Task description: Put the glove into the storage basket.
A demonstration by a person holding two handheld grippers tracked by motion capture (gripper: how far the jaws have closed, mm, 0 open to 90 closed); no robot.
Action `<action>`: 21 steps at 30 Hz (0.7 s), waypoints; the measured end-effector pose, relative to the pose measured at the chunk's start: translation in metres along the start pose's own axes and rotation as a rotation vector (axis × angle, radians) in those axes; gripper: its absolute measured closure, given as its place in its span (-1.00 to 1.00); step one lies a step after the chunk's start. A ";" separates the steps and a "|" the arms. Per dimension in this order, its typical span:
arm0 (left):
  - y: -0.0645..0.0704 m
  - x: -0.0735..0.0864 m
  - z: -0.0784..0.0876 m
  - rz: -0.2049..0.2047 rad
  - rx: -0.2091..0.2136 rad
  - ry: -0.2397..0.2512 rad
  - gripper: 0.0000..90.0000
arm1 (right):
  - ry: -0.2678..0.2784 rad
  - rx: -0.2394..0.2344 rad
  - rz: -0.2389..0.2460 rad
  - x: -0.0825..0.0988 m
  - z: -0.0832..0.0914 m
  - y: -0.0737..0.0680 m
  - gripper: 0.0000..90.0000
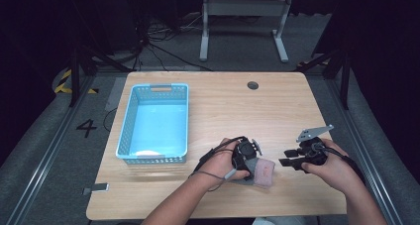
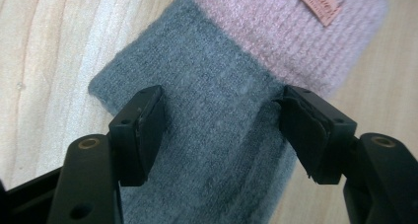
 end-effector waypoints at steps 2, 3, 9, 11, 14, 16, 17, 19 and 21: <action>0.003 -0.001 -0.002 -0.017 -0.033 -0.007 -0.24 | 0.002 0.001 -0.001 0.000 0.000 0.000 0.27; 0.003 -0.001 -0.002 -0.020 -0.040 -0.013 -0.24 | 0.002 -0.001 0.000 0.000 0.000 0.000 0.27; 0.004 0.000 -0.003 -0.038 -0.047 -0.022 -0.23 | 0.009 -0.010 0.006 -0.004 -0.002 -0.002 0.27; 0.005 -0.001 -0.004 -0.032 -0.050 -0.025 -0.22 | 0.011 -0.014 0.006 -0.004 -0.003 -0.002 0.26; 0.005 -0.002 -0.004 -0.029 -0.063 -0.047 -0.15 | 0.011 -0.013 0.004 -0.003 -0.002 -0.001 0.26; 0.005 -0.004 -0.003 -0.027 -0.071 -0.061 -0.06 | 0.015 -0.011 0.002 -0.003 -0.001 -0.001 0.26; 0.006 -0.004 -0.003 -0.025 -0.077 -0.074 0.00 | 0.016 -0.011 0.001 -0.003 0.000 -0.001 0.26; 0.006 -0.005 -0.002 -0.034 -0.078 -0.074 0.20 | 0.019 -0.009 -0.002 -0.002 0.000 -0.001 0.26; 0.006 -0.005 -0.001 -0.023 -0.069 -0.081 0.45 | 0.018 -0.009 -0.003 -0.002 0.001 -0.001 0.26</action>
Point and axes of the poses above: each handheld gripper's, and its own axes: z roughly backward along the jaws, x roughly out of its underside, y roughly to its right, the point moved 5 cm from there along -z, roughly forward along the jaws, and after that the axes turned 14 degrees about z, right-handed, at the moved point
